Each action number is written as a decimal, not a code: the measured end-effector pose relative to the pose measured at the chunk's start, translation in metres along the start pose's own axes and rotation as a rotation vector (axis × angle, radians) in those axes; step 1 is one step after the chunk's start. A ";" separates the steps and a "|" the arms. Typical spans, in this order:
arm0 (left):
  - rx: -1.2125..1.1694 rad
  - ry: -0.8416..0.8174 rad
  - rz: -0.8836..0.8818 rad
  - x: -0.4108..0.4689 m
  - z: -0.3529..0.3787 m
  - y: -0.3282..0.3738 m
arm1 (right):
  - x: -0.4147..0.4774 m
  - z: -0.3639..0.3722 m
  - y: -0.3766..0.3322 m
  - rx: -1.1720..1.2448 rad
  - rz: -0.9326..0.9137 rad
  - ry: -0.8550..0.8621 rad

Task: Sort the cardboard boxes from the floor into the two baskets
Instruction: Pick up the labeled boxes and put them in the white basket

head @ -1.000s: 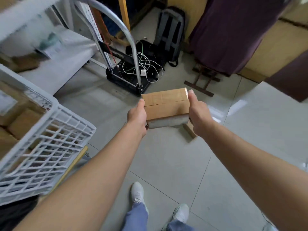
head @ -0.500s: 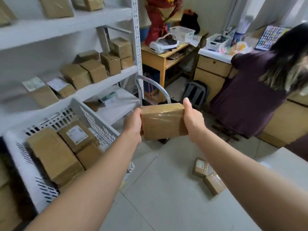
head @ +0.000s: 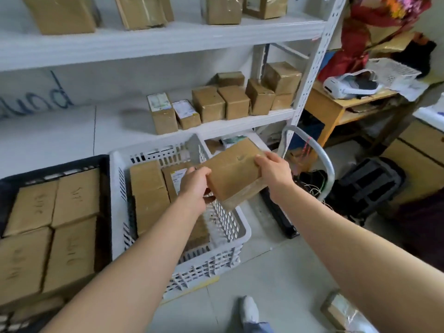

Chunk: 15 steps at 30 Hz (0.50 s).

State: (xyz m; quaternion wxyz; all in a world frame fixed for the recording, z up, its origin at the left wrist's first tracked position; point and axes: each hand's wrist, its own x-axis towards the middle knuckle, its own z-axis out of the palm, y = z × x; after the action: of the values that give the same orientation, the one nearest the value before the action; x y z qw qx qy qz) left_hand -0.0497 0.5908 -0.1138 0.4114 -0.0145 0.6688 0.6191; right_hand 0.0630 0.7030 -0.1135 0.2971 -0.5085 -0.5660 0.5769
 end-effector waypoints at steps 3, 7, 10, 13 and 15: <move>-0.139 0.086 -0.074 0.018 -0.011 0.007 | 0.036 0.036 -0.002 -0.028 0.006 -0.141; -0.254 0.200 -0.112 0.052 -0.024 0.015 | 0.076 0.078 -0.014 -0.125 -0.035 -0.323; -0.328 0.280 -0.137 0.076 -0.036 0.011 | 0.099 0.109 -0.016 -0.204 -0.079 -0.408; -0.414 0.340 -0.194 0.097 -0.046 0.003 | 0.112 0.140 -0.012 -0.261 -0.085 -0.511; -0.458 0.354 -0.221 0.108 -0.051 -0.003 | 0.119 0.155 -0.008 -0.289 -0.101 -0.542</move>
State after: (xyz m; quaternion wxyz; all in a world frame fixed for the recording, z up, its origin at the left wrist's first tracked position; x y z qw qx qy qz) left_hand -0.1460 0.6003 -0.1831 0.3393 -0.2870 0.5675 0.6931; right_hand -0.1182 0.7593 -0.1602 0.0881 -0.3443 -0.7255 0.5894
